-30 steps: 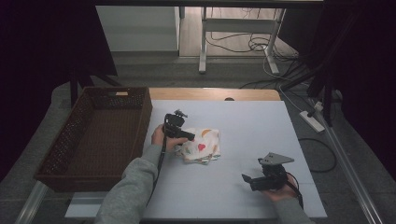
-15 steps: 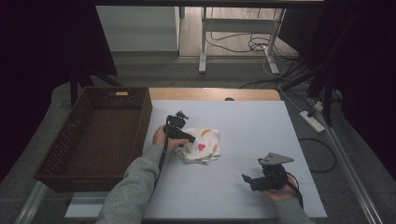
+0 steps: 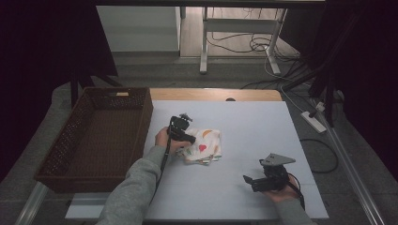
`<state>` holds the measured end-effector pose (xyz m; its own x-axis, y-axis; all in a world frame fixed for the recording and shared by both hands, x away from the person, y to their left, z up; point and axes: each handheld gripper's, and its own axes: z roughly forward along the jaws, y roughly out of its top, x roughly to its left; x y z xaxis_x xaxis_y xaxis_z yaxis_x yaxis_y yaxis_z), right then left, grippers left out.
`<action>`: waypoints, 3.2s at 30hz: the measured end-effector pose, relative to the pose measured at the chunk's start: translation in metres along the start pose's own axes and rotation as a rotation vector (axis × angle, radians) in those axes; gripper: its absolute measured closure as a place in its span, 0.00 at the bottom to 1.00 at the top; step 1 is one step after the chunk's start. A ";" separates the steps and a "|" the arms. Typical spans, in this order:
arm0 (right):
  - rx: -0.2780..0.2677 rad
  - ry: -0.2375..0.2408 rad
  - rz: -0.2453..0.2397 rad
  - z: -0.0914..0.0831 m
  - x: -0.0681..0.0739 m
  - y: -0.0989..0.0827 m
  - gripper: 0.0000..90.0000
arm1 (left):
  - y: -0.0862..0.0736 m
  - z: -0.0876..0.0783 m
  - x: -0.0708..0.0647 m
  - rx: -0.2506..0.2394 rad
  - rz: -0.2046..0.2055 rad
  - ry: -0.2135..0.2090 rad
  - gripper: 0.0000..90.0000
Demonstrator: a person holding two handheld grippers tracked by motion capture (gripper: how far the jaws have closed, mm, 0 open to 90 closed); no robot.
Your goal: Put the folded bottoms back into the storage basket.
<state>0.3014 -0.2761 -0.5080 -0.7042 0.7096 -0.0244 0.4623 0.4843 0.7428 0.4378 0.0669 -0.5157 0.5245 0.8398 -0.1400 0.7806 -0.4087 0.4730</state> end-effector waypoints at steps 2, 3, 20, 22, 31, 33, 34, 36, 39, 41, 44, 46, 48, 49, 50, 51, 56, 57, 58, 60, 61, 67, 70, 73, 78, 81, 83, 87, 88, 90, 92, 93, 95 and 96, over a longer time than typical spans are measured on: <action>0.000 0.000 0.000 0.000 0.000 0.000 0.10 | -0.001 -0.001 -0.002 0.000 0.015 -0.025 0.63; 0.001 -0.001 -0.001 0.000 0.000 0.000 0.10 | -0.002 -0.001 -0.002 -0.002 0.016 -0.058 0.76; 0.003 -0.005 0.000 0.000 0.000 0.000 0.10 | -0.006 -0.011 -0.003 -0.019 0.026 -0.122 0.86; 0.000 -0.005 0.002 0.000 0.000 0.000 0.10 | -0.006 -0.014 -0.004 -0.028 0.031 -0.129 0.86; -0.007 -0.005 0.008 -0.001 0.000 0.000 0.10 | -0.009 -0.028 -0.008 -0.065 0.028 -0.154 0.86; -0.014 0.007 0.015 -0.002 0.000 0.000 0.10 | -0.009 -0.031 -0.008 -0.075 0.026 -0.162 0.86; -0.014 0.007 0.015 -0.002 0.000 0.000 0.10 | -0.009 -0.031 -0.008 -0.075 0.026 -0.162 0.86; -0.018 0.003 0.016 -0.004 0.000 0.000 0.10 | -0.010 -0.034 -0.009 -0.080 0.027 -0.165 0.86; -0.027 0.003 0.021 -0.004 -0.001 0.000 0.10 | -0.010 -0.037 -0.009 -0.083 0.028 -0.164 0.86; -0.021 0.000 0.018 -0.004 -0.001 0.000 0.10 | -0.011 -0.040 -0.010 -0.092 0.028 -0.171 0.86; -0.024 0.001 0.019 -0.004 -0.001 0.000 0.10 | -0.011 -0.043 -0.010 -0.100 0.029 -0.174 0.86; -0.024 0.000 0.018 -0.004 -0.001 0.000 0.10 | -0.010 -0.046 -0.011 -0.105 0.032 -0.177 0.86; -0.024 0.000 0.018 -0.004 -0.001 0.000 0.10 | -0.010 -0.048 -0.012 -0.114 0.031 -0.181 0.86; -0.025 -0.001 0.019 -0.004 -0.001 0.000 0.10 | -0.010 -0.051 -0.012 -0.123 0.034 -0.184 0.86; -0.026 -0.001 0.019 -0.004 -0.001 0.000 0.10 | -0.010 -0.053 -0.013 -0.129 0.032 -0.186 0.86; -0.026 -0.001 0.019 -0.004 -0.001 0.000 0.10 | -0.010 -0.054 -0.013 -0.132 0.034 -0.188 0.86; -0.024 -0.002 0.018 -0.004 -0.001 0.000 0.10 | -0.010 -0.061 -0.014 -0.148 0.043 -0.190 0.86; -0.023 -0.002 0.018 -0.004 -0.001 0.000 0.10 | -0.010 -0.064 -0.014 -0.152 0.044 -0.190 0.86; -0.023 -0.002 0.018 -0.004 -0.001 0.000 0.10 | -0.010 -0.066 -0.014 -0.158 0.043 -0.189 0.86; -0.025 -0.001 0.018 -0.004 -0.001 0.000 0.10 | -0.010 -0.071 -0.014 -0.169 0.044 -0.189 0.86; -0.025 -0.001 0.018 -0.004 -0.001 0.000 0.10 | -0.010 -0.071 -0.014 -0.169 0.044 -0.189 0.86; -0.025 -0.003 0.018 -0.004 -0.001 0.000 0.10 | -0.012 -0.082 -0.015 -0.188 0.050 -0.193 0.86; -0.026 -0.003 0.019 -0.004 -0.001 0.000 0.10 | -0.013 -0.085 -0.016 -0.193 0.052 -0.194 0.86; -0.026 -0.004 0.019 -0.004 -0.001 0.000 0.10 | -0.014 -0.089 -0.017 -0.201 0.063 -0.192 0.86; -0.024 -0.006 0.019 -0.004 -0.001 0.000 0.10 | -0.015 -0.094 -0.017 -0.208 0.069 -0.190 0.86; -0.024 -0.006 0.019 -0.004 -0.001 -0.001 0.10 | -0.016 -0.099 -0.018 -0.220 0.073 -0.193 0.86; -0.024 -0.006 0.019 -0.004 -0.001 0.000 0.10 | -0.016 -0.100 -0.018 -0.221 0.073 -0.193 0.86; -0.020 -0.007 0.020 -0.004 -0.001 -0.001 0.10 | -0.018 -0.106 -0.018 -0.235 0.079 -0.195 0.86; -0.020 -0.007 0.020 -0.004 -0.001 -0.001 0.10 | -0.018 -0.106 -0.018 -0.235 0.079 -0.195 0.86; -0.020 -0.007 0.019 -0.004 -0.001 -0.001 0.10 | -0.019 -0.108 -0.018 -0.239 0.081 -0.194 0.86; -0.020 -0.008 0.019 -0.004 -0.002 -0.001 0.10 | -0.020 -0.110 -0.018 -0.243 0.079 -0.194 0.86; -0.019 -0.008 0.020 -0.004 -0.002 -0.001 0.10 | -0.020 -0.112 -0.018 -0.248 0.079 -0.196 0.86; -0.020 -0.008 0.019 -0.004 -0.001 -0.001 0.10 | -0.021 -0.114 -0.018 -0.253 0.080 -0.196 0.86; -0.019 -0.008 0.019 -0.004 -0.001 -0.001 0.10 | -0.021 -0.114 -0.018 -0.255 0.080 -0.197 0.86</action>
<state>0.2999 -0.2795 -0.5060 -0.6910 0.7227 -0.0158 0.4649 0.4610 0.7559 0.3725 0.1012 -0.4237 0.6555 0.7135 -0.2475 0.6373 -0.3469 0.6881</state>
